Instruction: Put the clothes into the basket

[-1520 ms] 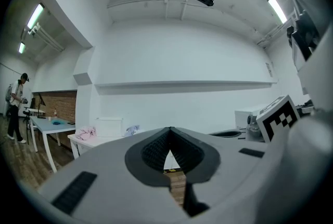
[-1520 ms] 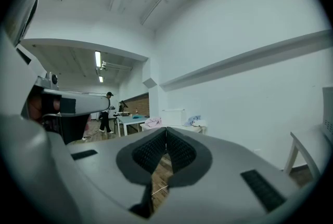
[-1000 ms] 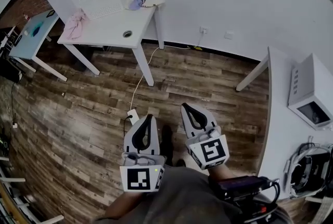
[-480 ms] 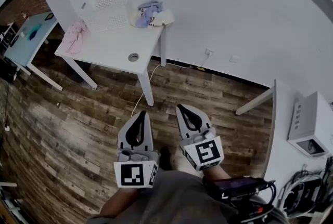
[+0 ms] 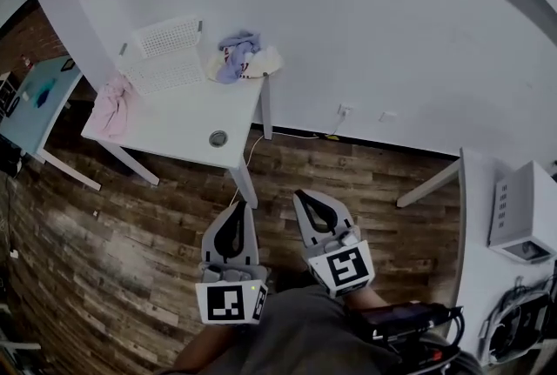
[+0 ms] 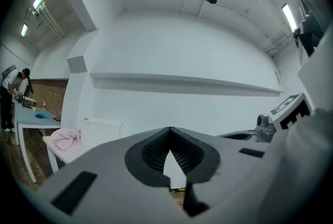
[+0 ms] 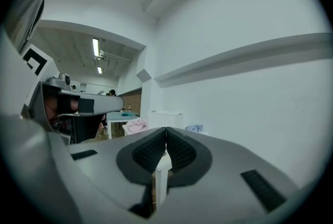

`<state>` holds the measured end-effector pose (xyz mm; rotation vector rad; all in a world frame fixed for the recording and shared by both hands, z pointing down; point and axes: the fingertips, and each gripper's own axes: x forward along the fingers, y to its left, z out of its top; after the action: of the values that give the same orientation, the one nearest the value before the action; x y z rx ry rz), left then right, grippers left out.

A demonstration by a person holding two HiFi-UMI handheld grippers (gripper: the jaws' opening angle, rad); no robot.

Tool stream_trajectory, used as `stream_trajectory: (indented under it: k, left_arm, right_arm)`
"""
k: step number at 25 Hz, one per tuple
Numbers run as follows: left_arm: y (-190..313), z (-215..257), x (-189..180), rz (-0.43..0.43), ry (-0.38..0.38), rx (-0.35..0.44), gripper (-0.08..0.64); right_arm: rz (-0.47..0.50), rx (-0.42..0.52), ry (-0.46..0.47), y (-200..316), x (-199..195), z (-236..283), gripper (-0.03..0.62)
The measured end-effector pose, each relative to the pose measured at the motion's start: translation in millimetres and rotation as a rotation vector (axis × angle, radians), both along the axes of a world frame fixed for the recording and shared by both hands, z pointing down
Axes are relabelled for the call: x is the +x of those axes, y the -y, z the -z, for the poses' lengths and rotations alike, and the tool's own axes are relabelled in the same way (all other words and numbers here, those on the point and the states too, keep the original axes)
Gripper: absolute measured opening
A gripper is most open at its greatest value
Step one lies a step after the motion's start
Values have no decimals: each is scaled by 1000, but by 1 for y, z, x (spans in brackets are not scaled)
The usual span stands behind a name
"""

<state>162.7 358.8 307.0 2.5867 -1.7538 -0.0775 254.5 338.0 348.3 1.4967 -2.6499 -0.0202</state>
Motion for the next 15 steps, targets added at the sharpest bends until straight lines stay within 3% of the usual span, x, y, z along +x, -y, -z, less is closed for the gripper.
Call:
stream_trajectory:
  k: [6,15]
  left_arm:
    - [35,-14,4,-3,1,-41,8]
    - [120,-30,8,73,33,-86,8]
  right_arm:
    - [-9,-36,8,33,7,-12,8]
    - [15,-60,39,130,25,-28,8]
